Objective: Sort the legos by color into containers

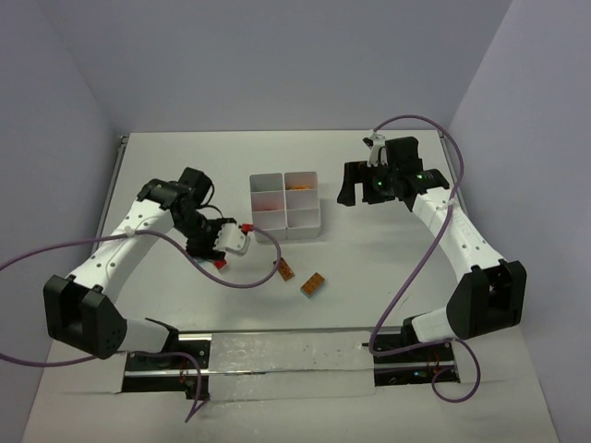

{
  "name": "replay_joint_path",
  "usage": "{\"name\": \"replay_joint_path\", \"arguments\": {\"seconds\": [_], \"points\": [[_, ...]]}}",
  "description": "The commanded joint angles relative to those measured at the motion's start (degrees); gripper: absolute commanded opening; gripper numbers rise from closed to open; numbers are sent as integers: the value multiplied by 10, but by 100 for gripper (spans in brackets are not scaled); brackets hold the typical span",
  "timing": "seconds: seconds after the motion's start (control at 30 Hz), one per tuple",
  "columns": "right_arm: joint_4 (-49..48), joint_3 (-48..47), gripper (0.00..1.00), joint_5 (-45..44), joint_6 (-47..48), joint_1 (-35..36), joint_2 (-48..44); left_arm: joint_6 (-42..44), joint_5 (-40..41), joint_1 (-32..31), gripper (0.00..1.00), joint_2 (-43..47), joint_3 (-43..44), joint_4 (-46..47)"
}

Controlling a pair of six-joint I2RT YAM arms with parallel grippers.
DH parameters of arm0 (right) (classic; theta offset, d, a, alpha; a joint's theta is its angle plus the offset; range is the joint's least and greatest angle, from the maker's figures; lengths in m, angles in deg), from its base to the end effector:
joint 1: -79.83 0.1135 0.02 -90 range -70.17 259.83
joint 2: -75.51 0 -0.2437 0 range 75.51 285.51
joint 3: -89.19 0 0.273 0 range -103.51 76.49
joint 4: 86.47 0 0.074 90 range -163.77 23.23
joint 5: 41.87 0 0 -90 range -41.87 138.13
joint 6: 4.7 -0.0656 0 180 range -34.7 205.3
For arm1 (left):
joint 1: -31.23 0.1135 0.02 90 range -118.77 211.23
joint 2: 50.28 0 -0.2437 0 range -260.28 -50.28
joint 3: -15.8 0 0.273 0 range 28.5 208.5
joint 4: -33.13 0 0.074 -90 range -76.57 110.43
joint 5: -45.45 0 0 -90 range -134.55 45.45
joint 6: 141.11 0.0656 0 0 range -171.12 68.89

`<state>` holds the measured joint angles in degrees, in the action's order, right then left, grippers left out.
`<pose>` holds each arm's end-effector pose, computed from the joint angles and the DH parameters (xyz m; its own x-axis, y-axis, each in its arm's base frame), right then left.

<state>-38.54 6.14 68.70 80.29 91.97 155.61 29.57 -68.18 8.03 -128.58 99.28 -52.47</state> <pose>0.3339 0.0954 0.2719 -0.7268 -0.0727 -0.6830 -0.3778 0.8727 0.3092 0.2330 -0.1285 0.2446 0.2699 0.8679 -0.4170 0.9627 -0.2512 0.1002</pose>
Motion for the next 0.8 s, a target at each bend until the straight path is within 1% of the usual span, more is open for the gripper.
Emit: {"name": "replay_joint_path", "arguments": {"seconds": [0.0,0.03,0.17,0.27,0.37,0.5,0.6,0.77], "points": [[3,-29,100,7,1,6,8,126,13,15,61,-16,-38,-58],[3,-29,100,6,1,6,9,127,13,18,61,-16,-41,-58],[5,-29,100,3,3,7,10,174,5,24,68,-38,-42,-55],[8,-30,100,0,5,7,11,191,5,25,71,-48,-52,-25],[9,-28,100,-3,7,7,10,198,4,27,72,-56,-61,24],[9,-24,100,-7,9,7,11,202,3,25,73,-78,-61,53],[10,-26,100,-6,9,7,16,213,15,25,73,-88,-80,90],[12,-29,100,-6,11,7,19,222,26,24,72,-108,-91,111]]}}
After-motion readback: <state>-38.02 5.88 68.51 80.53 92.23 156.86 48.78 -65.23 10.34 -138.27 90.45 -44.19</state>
